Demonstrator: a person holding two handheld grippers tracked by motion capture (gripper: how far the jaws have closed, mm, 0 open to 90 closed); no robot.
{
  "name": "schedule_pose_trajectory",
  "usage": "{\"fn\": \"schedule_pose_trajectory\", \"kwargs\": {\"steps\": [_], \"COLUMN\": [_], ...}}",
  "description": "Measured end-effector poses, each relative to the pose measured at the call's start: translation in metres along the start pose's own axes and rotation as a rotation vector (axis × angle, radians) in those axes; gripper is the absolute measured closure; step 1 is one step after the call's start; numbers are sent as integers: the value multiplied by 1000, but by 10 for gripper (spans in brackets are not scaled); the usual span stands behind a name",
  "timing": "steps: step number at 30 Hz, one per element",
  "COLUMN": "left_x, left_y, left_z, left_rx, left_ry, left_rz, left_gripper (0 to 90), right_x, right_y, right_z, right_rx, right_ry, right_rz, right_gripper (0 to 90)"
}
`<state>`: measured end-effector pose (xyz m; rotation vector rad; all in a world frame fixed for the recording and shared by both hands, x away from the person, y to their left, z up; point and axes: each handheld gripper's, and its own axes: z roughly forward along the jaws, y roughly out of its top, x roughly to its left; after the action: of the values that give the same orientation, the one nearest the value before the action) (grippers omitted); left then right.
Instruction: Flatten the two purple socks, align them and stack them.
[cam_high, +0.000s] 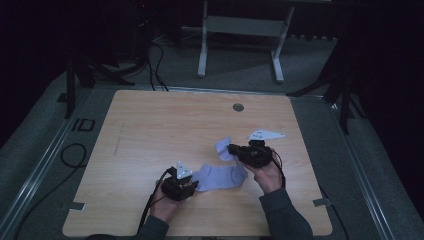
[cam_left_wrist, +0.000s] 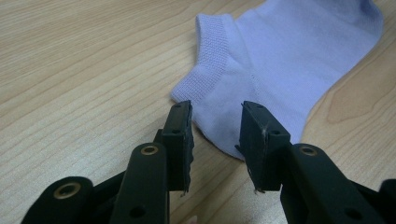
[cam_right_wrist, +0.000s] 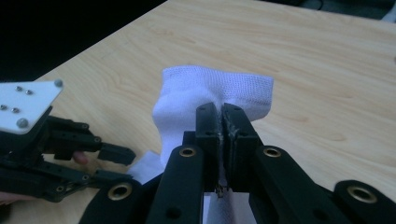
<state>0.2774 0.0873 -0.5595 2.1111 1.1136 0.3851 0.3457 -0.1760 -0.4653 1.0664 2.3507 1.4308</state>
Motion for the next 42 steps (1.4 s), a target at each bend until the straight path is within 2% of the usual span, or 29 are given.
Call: {"fn": "schedule_pose_trajectory", "kwargs": {"steps": [8,10,17,22,26,30,32,34,37,42], "left_x": [2,2,1,-2,-2,1,2,2,0,-1], "left_y": [1,2,5,9,13,16,16,15,16,15], "left_z": [-4,-6,-9,-13,-10,-3,0,2,1,0], "left_rx": [-12,-25,-45,-92,-121,-128,-126,-128,-133,-131], "left_ry": [-7,-21,-54,-96,-130,-165,-176,-185,-192,-186], "left_rz": [-9,-23,-33,-29,-44,-94,-105,-106,-84,-68], "left_gripper": [640,641,650,666,664,635,635,672,873,891], "right_x": [12,14,19,24,26,28,29,29,29,28], "right_y": [-17,-21,-33,-40,-44,-46,-46,-46,-47,-44], "right_z": [22,26,36,45,51,55,55,56,57,53], "right_rx": [37,46,71,92,97,102,104,105,110,105], "right_ry": [37,43,48,52,61,71,74,77,80,89], "right_rz": [8,8,3,-11,-13,-15,-21,-20,-24,-42], "right_gripper": [857,857,857,857,857,856,854,854,852,791]}}
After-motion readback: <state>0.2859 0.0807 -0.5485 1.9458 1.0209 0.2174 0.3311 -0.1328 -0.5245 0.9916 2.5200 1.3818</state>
